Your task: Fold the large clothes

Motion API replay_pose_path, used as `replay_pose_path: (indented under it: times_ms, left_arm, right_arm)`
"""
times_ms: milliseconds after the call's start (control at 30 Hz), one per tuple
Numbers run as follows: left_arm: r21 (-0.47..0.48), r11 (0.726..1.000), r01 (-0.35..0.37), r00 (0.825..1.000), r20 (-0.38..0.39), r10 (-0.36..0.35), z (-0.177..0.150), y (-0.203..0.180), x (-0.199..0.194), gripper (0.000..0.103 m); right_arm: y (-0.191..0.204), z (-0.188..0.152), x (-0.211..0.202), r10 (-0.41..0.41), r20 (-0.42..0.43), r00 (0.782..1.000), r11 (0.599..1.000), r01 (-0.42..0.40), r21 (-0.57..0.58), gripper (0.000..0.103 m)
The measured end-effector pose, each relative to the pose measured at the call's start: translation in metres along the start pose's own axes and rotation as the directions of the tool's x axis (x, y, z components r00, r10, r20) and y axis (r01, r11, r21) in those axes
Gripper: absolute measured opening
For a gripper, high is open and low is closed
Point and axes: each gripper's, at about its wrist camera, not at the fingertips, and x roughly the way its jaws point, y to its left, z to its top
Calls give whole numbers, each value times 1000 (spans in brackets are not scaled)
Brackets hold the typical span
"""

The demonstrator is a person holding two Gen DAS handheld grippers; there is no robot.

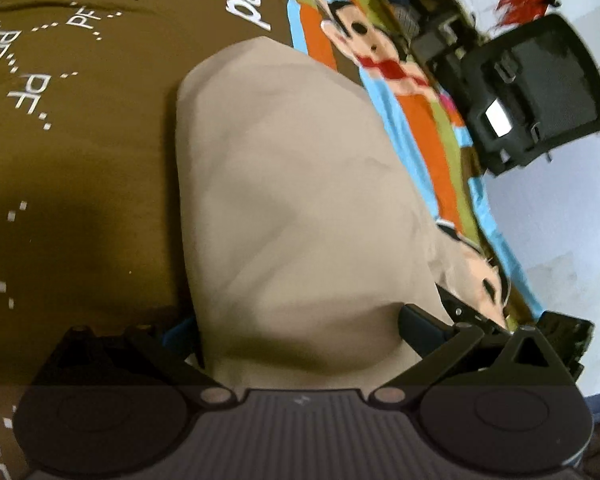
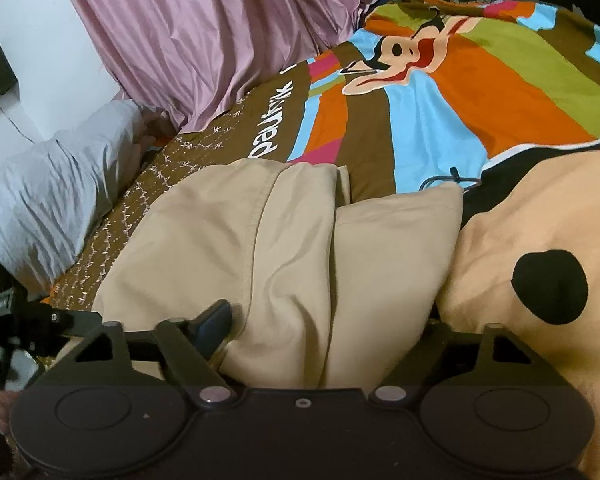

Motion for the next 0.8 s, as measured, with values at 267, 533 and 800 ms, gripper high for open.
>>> replay_pose_path:
  times_ms: [267, 533, 800]
  left_arm:
    - [60, 997, -49, 997, 55, 46, -11, -17, -8, 91]
    - [206, 975, -79, 976, 214, 34, -32, -45, -41, 79]
    - [262, 943, -208, 922, 374, 99, -11, -42, -91, 78]
  right_arm:
    - [1, 2, -3, 56, -7, 998, 998, -56, 19, 31]
    - [34, 1, -23, 123, 95, 988, 981, -107, -159, 16]
    - [95, 15, -5, 132, 205, 970, 940, -57, -336, 15]
